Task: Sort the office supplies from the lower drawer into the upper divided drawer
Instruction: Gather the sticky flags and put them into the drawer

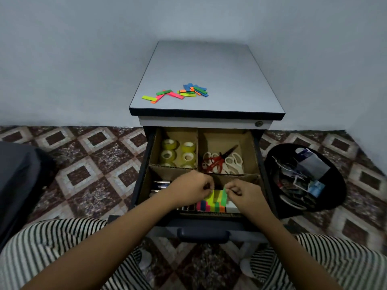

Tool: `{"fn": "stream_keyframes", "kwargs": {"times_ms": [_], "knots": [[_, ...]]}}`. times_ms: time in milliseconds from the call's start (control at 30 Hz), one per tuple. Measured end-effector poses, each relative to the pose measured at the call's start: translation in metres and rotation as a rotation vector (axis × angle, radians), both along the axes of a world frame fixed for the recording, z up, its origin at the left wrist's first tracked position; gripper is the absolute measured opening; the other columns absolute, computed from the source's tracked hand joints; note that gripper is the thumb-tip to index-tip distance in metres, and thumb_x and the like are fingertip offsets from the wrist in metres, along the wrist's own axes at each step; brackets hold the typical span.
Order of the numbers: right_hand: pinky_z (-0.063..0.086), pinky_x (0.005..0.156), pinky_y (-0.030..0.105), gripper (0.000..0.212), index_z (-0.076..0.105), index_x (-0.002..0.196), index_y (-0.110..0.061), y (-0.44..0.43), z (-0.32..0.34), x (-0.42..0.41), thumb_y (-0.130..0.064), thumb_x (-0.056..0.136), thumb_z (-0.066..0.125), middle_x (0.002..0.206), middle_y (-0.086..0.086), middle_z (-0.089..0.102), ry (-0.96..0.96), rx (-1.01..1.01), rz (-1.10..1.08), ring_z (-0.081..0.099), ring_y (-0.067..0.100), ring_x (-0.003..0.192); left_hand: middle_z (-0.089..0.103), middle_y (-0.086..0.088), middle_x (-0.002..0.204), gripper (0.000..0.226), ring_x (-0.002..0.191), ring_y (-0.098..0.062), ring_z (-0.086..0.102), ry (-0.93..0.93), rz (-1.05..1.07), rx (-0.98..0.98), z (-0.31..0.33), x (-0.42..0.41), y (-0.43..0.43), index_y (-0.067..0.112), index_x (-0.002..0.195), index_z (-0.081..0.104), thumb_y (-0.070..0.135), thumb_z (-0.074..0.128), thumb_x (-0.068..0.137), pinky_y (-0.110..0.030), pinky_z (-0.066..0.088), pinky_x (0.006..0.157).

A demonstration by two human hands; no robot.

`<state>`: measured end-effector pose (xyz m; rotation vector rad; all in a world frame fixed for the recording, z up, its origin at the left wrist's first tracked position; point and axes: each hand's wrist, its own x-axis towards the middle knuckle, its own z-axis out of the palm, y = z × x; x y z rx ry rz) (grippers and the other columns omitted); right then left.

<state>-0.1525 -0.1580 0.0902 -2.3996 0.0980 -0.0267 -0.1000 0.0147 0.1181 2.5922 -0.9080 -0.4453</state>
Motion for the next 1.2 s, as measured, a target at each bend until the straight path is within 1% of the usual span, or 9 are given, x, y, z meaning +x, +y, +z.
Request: {"fn": "stream_keyframes", "kwargs": {"times_ms": [67,233,367,500,633,733,933,1033,1200], "knots": [[0.036,0.061,0.003,0.009,0.069,0.090,-0.006,-0.001,-0.001,0.000,-0.008,0.086,0.061,0.068,-0.012,0.056,-0.012,0.009,-0.019,0.050,-0.002,0.063,0.068,-0.002,0.098,0.022,0.089,-0.017,0.062,-0.026,-0.026,0.055,0.002,0.004,-0.005,0.016,0.108,0.065,0.023,0.052,0.093,-0.026,0.049,0.076],[0.037,0.061,0.008,0.009,0.068,0.092,-0.006,-0.002,-0.003,0.002,-0.009,0.087,0.060,0.072,-0.006,0.057,-0.034,-0.014,-0.023,0.052,0.006,0.070,0.068,0.001,0.104,0.023,0.101,-0.019,0.060,-0.088,-0.080,0.197,0.000,0.012,-0.011,0.020,0.106,0.067,0.024,0.050,0.092,-0.038,0.042,0.094],[0.047,0.074,0.026,0.012,0.068,0.095,-0.007,-0.002,-0.005,0.002,-0.010,0.088,0.060,0.075,-0.005,0.059,-0.035,-0.032,-0.014,0.057,0.011,0.074,0.066,0.002,0.103,0.022,0.103,-0.018,0.057,-0.118,-0.126,0.274,0.002,0.013,-0.014,0.020,0.107,0.064,0.023,0.047,0.093,-0.037,0.031,0.094],[0.053,0.078,0.036,0.013,0.068,0.097,-0.007,-0.002,-0.005,0.002,-0.010,0.088,0.059,0.075,-0.002,0.061,-0.027,-0.015,-0.022,0.063,0.019,0.078,0.066,0.003,0.109,0.026,0.105,-0.018,0.056,-0.155,-0.201,0.340,0.005,0.009,-0.018,0.023,0.113,0.063,0.023,0.045,0.095,-0.038,0.030,0.095],[0.052,0.077,0.035,0.012,0.068,0.095,-0.008,-0.001,-0.005,0.002,-0.009,0.087,0.059,0.074,-0.003,0.060,-0.044,-0.010,-0.023,0.063,0.020,0.077,0.066,-0.003,0.101,0.022,0.096,-0.021,0.060,-0.172,-0.281,0.327,0.010,0.005,-0.024,0.017,0.106,0.063,0.022,0.045,0.094,-0.034,0.042,0.091],[0.051,0.077,0.034,0.012,0.068,0.095,-0.008,-0.002,-0.005,0.001,-0.009,0.087,0.059,0.074,-0.003,0.060,-0.051,-0.010,-0.029,0.063,0.019,0.077,0.067,-0.007,0.094,0.019,0.087,-0.023,0.061,-0.056,-0.291,0.313,0.014,0.006,-0.029,0.011,0.098,0.065,0.017,0.048,0.092,-0.036,0.051,0.079],[0.051,0.076,0.032,0.012,0.069,0.095,-0.006,-0.002,-0.006,0.002,-0.008,0.087,0.059,0.074,0.000,0.062,-0.077,-0.016,-0.038,0.061,0.017,0.075,0.064,-0.006,0.086,0.016,0.074,-0.018,0.057,0.127,-0.324,0.477,0.017,0.020,-0.045,0.005,0.098,0.065,0.010,0.053,0.090,-0.025,0.044,0.060],[0.048,0.074,0.030,0.013,0.069,0.095,-0.005,-0.002,-0.006,0.001,-0.008,0.087,0.059,0.074,0.000,0.062,-0.084,-0.010,-0.045,0.059,0.016,0.074,0.064,-0.005,0.090,0.016,0.077,-0.016,0.057,0.165,-0.336,0.601,0.016,0.024,-0.051,0.006,0.101,0.065,0.010,0.060,0.087,-0.024,0.044,0.061],[0.048,0.072,0.031,0.014,0.068,0.097,-0.004,-0.003,-0.007,0.001,-0.007,0.087,0.059,0.078,0.005,0.066,-0.082,-0.011,-0.047,0.062,0.021,0.077,0.050,-0.002,0.085,0.030,0.081,-0.016,0.049,0.093,-0.367,0.667,0.019,0.019,-0.058,0.005,0.113,0.057,0.009,0.065,0.084,-0.026,0.042,0.070]]}}
